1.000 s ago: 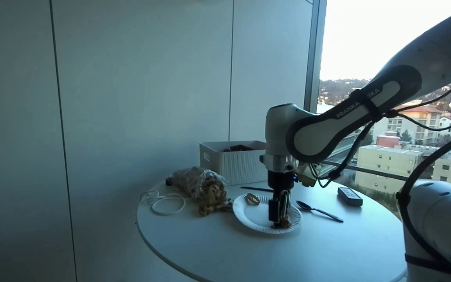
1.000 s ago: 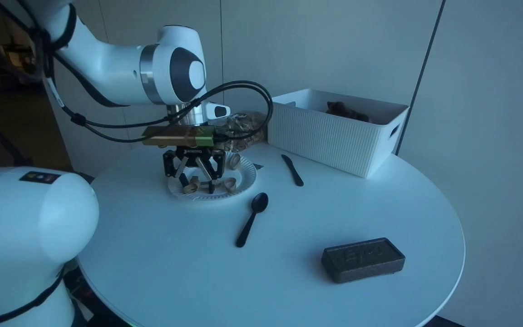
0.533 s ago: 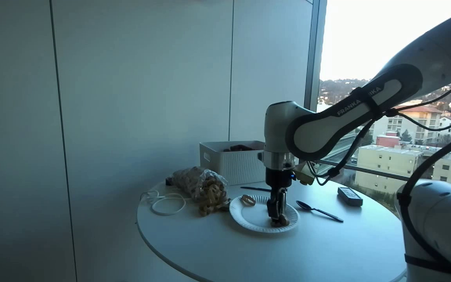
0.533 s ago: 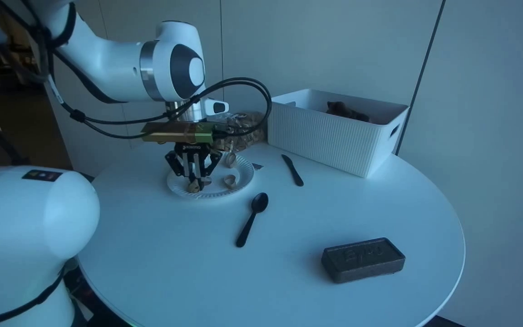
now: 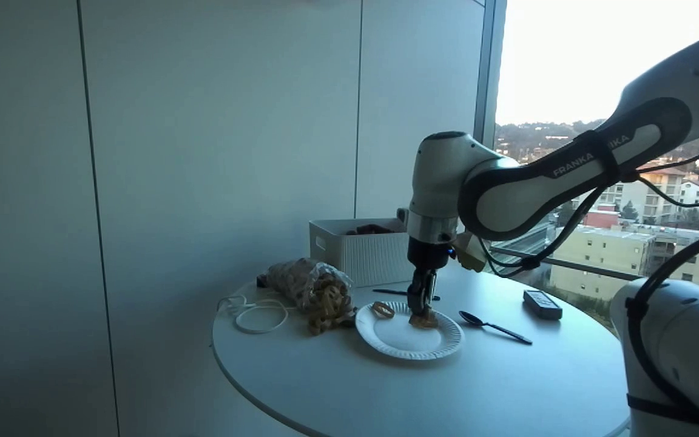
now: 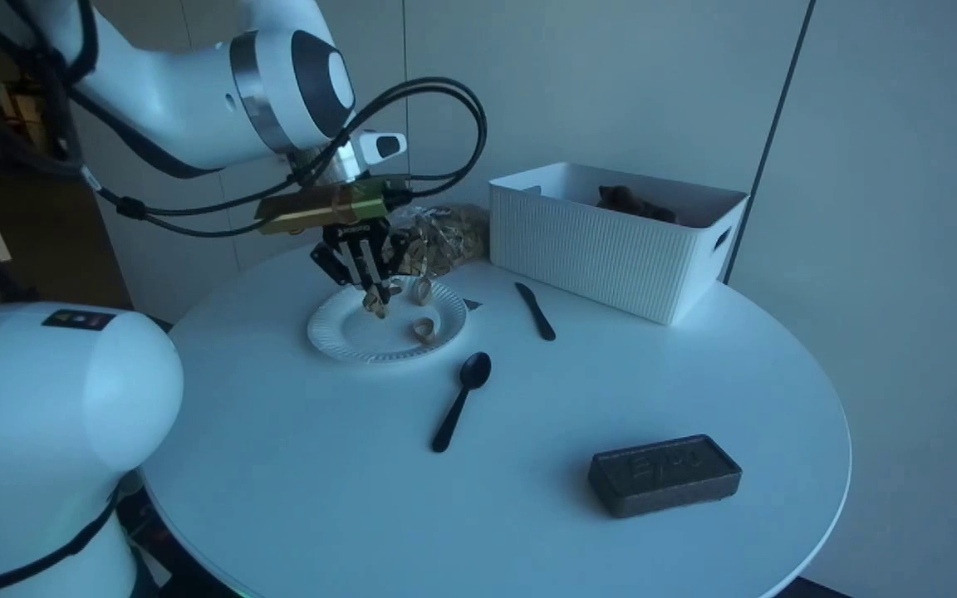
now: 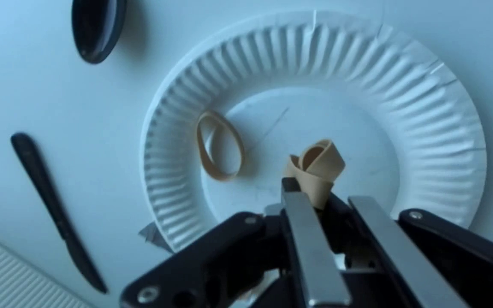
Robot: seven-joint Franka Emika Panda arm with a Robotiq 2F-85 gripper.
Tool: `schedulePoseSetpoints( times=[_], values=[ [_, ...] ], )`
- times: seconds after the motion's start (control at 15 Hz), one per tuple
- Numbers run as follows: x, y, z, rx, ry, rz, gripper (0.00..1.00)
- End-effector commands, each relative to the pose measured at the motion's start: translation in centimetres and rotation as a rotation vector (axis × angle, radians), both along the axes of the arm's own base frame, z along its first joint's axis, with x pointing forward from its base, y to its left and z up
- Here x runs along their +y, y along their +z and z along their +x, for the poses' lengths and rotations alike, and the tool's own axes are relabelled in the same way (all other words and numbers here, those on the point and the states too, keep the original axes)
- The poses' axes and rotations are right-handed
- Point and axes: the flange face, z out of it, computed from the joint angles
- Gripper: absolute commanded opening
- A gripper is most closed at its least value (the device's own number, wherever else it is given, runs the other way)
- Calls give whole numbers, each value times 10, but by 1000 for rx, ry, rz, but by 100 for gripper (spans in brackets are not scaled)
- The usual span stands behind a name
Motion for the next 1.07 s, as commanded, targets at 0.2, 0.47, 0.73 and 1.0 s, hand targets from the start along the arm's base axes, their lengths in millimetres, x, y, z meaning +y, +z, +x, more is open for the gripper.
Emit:
schedulePoseSetpoints(
  times=[0.2, 0.47, 0.73, 1.0],
  values=[
    [43, 38, -4, -179, 271, -8, 8],
    [75, 22, 2, -217, 473, -7, 8],
    [90, 2, 7, -320, 643, -72, 8],
    [89, -14, 16, -400, 728, -157, 8]
  ],
)
